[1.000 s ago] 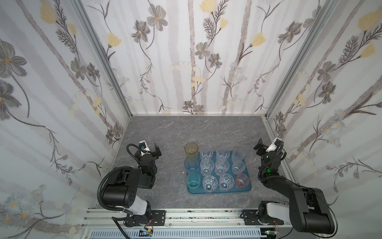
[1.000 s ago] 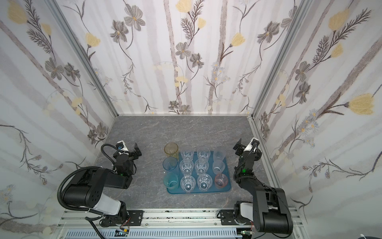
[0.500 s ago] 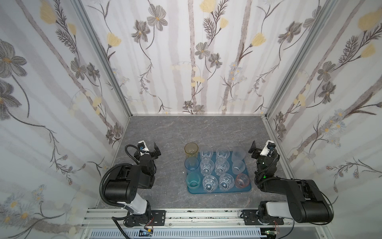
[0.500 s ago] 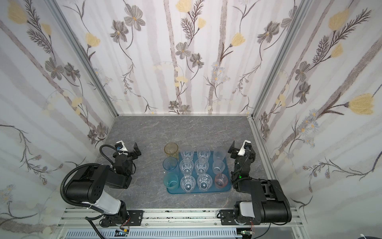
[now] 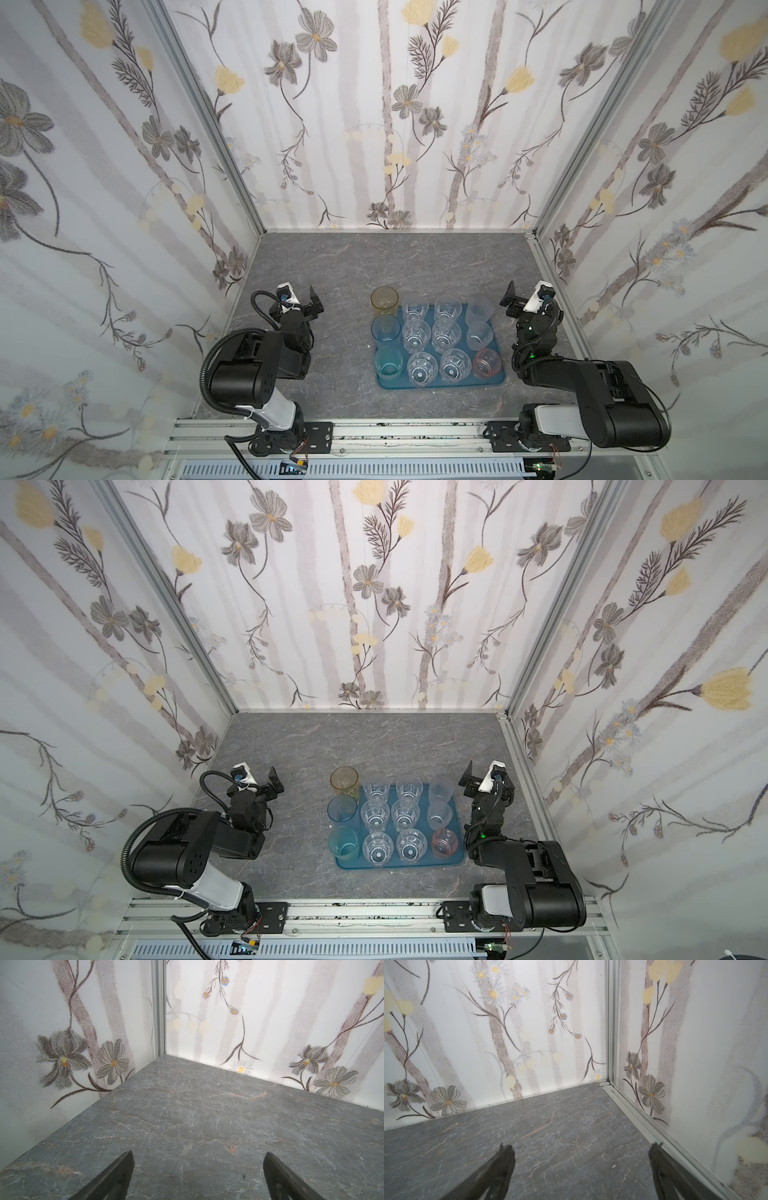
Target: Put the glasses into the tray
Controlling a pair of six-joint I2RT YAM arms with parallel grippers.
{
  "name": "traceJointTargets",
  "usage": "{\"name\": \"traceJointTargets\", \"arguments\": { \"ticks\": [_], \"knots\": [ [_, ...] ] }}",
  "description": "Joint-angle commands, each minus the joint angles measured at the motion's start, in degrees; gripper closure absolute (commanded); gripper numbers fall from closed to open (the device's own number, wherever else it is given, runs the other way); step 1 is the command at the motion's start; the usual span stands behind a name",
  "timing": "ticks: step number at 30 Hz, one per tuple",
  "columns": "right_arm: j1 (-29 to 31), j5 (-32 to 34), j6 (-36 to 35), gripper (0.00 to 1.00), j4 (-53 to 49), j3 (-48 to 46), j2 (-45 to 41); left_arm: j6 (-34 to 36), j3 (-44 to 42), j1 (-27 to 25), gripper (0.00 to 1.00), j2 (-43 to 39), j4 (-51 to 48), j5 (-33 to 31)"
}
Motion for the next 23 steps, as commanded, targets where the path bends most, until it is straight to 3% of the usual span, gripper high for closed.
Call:
{"name": "traceJointTargets", "arguments": {
  "ticks": [1, 23],
  "knots": [
    [0.01, 0.06, -0.93, 0.0, 2.3, 0.07, 0.08, -0.39, -0.09, 0.04, 0.0, -0.07, 2.58, 0.27],
    [0.23, 0.2, -1.19, 0.0, 2.02, 0.36, 0.18, 1.0, 0.23, -1.02, 0.0, 0.27, 2.56, 0.05]
  ]
}}
